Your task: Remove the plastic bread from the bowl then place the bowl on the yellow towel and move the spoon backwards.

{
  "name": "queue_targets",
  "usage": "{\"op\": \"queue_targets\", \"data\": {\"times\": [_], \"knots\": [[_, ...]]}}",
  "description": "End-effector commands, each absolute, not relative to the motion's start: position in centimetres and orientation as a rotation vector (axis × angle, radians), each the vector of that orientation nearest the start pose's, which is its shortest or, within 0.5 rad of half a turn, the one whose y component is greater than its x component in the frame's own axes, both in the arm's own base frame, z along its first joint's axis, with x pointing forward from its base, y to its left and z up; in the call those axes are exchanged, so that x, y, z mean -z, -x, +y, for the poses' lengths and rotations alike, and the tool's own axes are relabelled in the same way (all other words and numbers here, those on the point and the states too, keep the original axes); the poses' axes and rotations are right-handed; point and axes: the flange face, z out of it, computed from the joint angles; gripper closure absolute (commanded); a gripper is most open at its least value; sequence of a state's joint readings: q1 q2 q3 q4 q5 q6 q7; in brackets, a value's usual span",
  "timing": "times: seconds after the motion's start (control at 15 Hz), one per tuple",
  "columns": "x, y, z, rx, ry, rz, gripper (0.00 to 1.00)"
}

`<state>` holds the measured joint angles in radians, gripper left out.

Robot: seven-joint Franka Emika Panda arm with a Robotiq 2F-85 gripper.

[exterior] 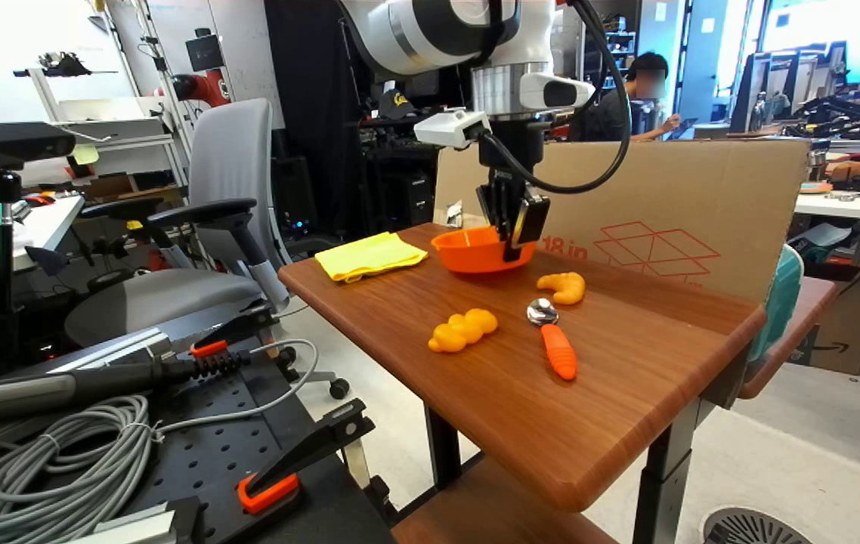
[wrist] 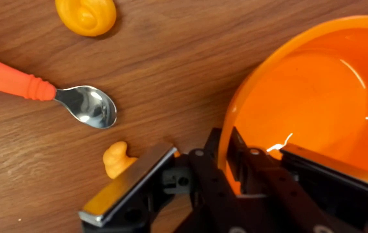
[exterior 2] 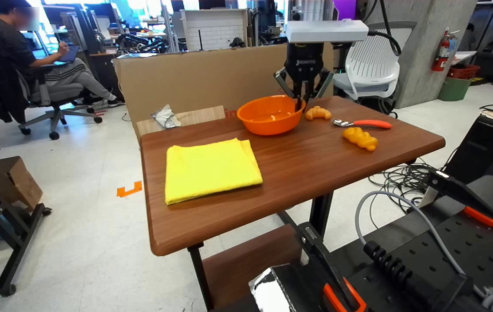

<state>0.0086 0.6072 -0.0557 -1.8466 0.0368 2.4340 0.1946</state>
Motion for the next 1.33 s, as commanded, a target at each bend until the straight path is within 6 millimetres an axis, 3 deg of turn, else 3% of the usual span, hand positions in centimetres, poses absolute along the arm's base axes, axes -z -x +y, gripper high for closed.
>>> {"op": "queue_targets", "data": {"times": [0.0,0.73,1.27], "knots": [[-20.7,-62.9,-2.5,0.011,3.12,0.341,0.98],[-25.1,-56.9,-0.2,0.128,3.095,0.094,0.98],[-27.2,-53.1,3.9,0.114,3.067,-0.056,0.98]]}}
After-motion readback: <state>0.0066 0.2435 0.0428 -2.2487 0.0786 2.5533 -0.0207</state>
